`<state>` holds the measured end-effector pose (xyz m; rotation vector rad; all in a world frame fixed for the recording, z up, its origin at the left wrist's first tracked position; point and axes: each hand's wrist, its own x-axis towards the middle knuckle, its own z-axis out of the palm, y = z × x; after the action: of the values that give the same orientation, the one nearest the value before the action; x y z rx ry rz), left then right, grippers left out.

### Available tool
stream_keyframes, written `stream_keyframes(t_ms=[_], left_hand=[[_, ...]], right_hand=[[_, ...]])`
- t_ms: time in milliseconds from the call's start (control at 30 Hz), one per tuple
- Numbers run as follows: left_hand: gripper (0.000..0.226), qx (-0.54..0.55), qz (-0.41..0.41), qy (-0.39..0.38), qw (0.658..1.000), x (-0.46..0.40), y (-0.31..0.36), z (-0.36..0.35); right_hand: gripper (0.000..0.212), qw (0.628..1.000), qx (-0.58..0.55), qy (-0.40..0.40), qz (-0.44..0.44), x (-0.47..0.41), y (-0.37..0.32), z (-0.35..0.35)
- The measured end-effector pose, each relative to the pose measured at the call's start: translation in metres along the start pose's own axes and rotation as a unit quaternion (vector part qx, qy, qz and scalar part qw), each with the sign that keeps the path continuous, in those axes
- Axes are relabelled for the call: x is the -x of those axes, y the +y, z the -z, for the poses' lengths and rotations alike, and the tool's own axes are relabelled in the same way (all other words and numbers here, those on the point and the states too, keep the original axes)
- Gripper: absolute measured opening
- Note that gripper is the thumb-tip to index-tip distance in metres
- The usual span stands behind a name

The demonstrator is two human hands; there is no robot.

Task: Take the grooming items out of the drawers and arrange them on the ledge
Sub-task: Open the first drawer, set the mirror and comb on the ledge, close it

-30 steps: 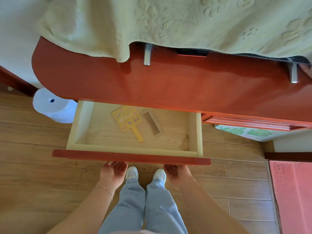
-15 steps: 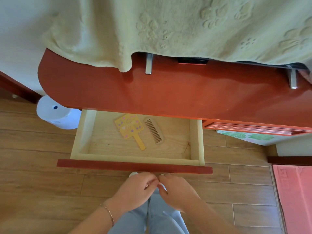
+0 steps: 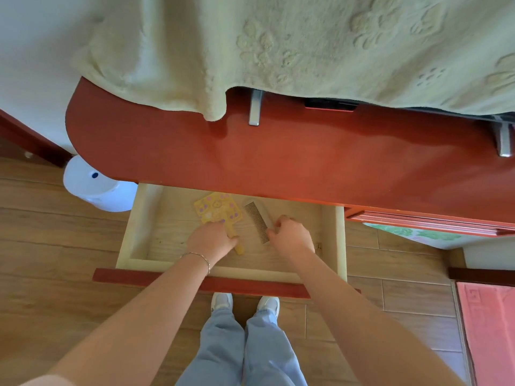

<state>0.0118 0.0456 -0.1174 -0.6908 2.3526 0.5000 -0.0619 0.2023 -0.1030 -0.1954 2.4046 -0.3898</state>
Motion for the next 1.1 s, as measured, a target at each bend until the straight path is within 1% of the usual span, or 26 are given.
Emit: stream_keyframes(t_ms=[67, 167, 267, 333, 433, 500, 633, 733, 833, 967, 1033, 1100], left_hand=[[0.047, -0.038, 0.010, -0.018, 0.999, -0.004, 0.003, -0.002], [0.054, -0.062, 0.027, -0.035, 0.997, -0.007, 0.006, -0.007], [0.051, -0.083, 0.025, -0.041, 0.995, -0.006, 0.007, -0.013], [0.045, -0.084, 0.021, -0.035, 0.996, -0.005, 0.007, -0.014], [0.029, -0.073, 0.033, -0.024, 0.997, -0.005, 0.005, -0.011], [0.023, -0.064, 0.039, -0.024, 0.997, -0.006, 0.003, -0.010], [0.020, -0.087, 0.040, -0.020, 0.995, -0.005, -0.002, -0.010], [0.026, -0.090, 0.041, -0.029, 0.995, -0.007, -0.006, -0.010], [0.024, -0.048, 0.047, -0.036, 0.997, -0.010, -0.012, -0.010], [0.010, 0.009, 0.043, -0.030, 0.999, -0.012, -0.018, -0.011], [0.018, 0.021, 0.044, -0.030, 0.998, -0.011, -0.016, -0.010], [0.033, 0.014, 0.051, -0.031, 0.998, -0.010, -0.013, -0.010]], right_hand=[[0.041, 1.000, 0.006, 0.002, -0.025, -0.007, -0.001, -0.007], [0.054, 0.999, 0.013, 0.011, -0.043, -0.012, -0.003, -0.016], [0.058, 0.998, 0.033, 0.010, -0.045, -0.013, -0.007, -0.022], [0.055, 0.998, 0.034, 0.004, -0.049, -0.013, -0.008, -0.024], [0.049, 0.998, 0.009, -0.005, -0.069, -0.014, -0.009, -0.024], [0.047, 0.996, -0.013, -0.010, -0.085, -0.015, -0.010, -0.024], [0.040, 0.994, -0.049, -0.013, -0.100, -0.016, -0.009, -0.025], [0.033, 0.992, -0.075, -0.016, -0.099, -0.016, -0.008, -0.022], [0.027, 0.990, -0.106, -0.029, -0.094, -0.015, -0.003, -0.020], [0.023, 0.989, -0.118, -0.048, -0.082, -0.011, 0.004, -0.021], [0.023, 0.989, -0.117, -0.054, -0.078, -0.009, 0.006, -0.021], [0.023, 0.988, -0.121, -0.057, -0.079, -0.008, 0.006, -0.021]])
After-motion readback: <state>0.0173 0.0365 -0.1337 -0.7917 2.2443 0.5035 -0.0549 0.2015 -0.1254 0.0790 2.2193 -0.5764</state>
